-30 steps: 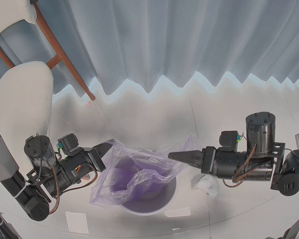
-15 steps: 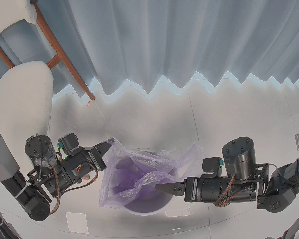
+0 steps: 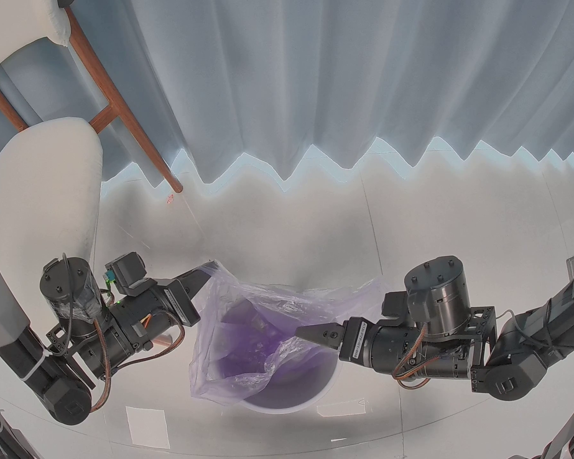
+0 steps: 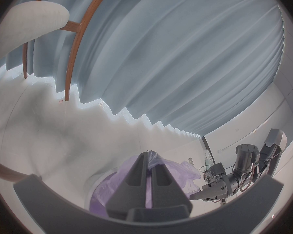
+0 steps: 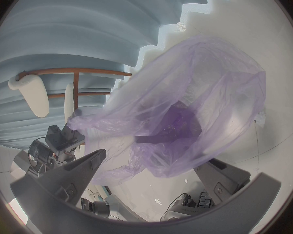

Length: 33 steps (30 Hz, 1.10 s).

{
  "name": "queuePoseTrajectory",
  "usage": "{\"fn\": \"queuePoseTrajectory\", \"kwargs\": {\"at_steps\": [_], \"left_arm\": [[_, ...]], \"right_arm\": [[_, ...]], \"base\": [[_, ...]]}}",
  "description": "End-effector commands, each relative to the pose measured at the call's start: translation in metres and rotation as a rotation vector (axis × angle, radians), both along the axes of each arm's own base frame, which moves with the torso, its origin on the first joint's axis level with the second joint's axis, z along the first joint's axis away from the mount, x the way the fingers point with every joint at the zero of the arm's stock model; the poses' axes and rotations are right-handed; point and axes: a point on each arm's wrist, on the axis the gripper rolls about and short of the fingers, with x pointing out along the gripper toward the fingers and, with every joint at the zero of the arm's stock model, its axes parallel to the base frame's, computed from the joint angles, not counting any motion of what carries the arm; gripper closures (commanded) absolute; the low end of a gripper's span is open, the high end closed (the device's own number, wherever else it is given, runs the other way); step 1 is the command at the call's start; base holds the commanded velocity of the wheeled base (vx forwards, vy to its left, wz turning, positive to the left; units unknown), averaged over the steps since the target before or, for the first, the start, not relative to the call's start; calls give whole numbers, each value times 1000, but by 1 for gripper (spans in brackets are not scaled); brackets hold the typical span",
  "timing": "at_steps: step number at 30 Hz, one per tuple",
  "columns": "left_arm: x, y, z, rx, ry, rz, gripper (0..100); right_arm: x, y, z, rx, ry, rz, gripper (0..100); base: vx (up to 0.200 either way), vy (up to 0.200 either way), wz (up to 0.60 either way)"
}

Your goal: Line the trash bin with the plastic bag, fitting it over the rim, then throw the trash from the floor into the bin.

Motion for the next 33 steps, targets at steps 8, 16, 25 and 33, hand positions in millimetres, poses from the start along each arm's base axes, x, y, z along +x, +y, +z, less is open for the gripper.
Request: {"fn": "queuePoseTrajectory", "kwargs": {"at_steps": [8, 16, 25, 33], "left_arm": [[-5, 3, 14, -24, -49, 5, 100], [-10, 6, 21, -36, -70, 1, 100], [-9, 7, 22, -36, -75, 4, 100], [-4, 6, 24, -44, -88, 18, 100]], "right_arm": [[11, -4, -6, -12, 8, -44, 0], [24, -10, -6, 26, 0, -104, 0], [30, -13, -7, 52, 2, -158, 100], [27, -17, 4, 73, -25, -158, 100]], "base": [[0, 0, 0], [0, 0, 0], [0, 0, 0], [0, 0, 0]]}}
